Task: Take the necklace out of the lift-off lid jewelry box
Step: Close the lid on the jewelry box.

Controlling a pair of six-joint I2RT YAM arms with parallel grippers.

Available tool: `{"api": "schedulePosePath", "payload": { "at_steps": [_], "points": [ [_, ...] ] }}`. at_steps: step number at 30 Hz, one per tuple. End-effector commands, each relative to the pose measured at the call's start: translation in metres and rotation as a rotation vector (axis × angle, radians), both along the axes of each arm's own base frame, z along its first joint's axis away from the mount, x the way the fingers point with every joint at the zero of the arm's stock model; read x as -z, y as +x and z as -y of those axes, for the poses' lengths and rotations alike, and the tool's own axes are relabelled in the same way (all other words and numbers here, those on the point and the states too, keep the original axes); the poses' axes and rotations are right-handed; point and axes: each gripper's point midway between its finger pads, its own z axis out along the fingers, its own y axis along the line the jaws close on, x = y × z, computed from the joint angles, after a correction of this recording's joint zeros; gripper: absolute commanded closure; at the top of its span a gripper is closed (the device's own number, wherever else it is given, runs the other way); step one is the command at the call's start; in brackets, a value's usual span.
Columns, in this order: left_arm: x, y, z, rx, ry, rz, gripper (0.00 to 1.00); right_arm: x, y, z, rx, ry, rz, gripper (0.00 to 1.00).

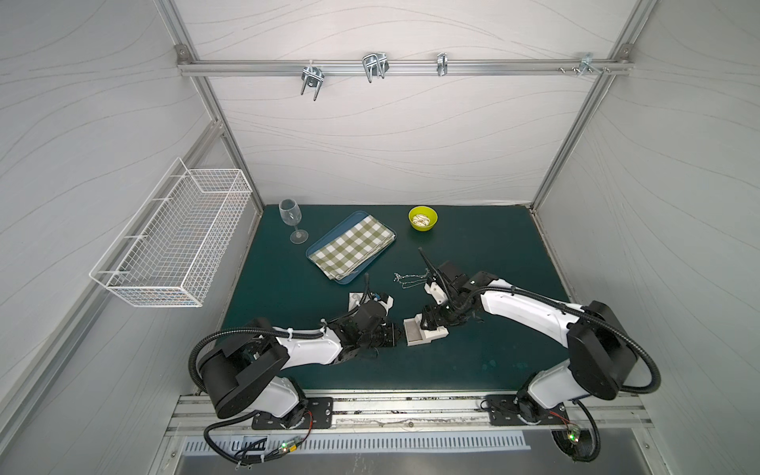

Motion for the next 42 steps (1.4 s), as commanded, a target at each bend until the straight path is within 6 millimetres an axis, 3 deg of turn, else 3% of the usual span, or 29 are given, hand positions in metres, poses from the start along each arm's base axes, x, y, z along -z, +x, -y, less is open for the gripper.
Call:
{"api": "schedulePosePath", "payload": {
  "at_steps": [1,16,26,36,42],
  "points": [
    [-0.014,0.009,0.014,-0.005,-0.054,0.024,0.92,-0.004,0.000,-0.009,-0.007,0.020,-0.002,0.35],
    [-0.003,0.006,0.017,0.006,-0.055,-0.015,0.92,0.002,-0.004,-0.016,0.018,0.047,-0.049,0.35],
    [-0.007,0.010,0.027,0.020,-0.090,0.000,0.93,0.004,-0.003,-0.021,0.017,0.053,-0.062,0.34],
    [-0.002,0.016,0.034,0.020,-0.093,-0.007,0.93,-0.001,-0.007,-0.044,-0.027,0.141,-0.112,0.25],
    [0.007,0.016,0.032,0.014,-0.082,-0.015,0.93,-0.007,-0.011,-0.042,-0.034,0.157,-0.108,0.21]
  ]
}}
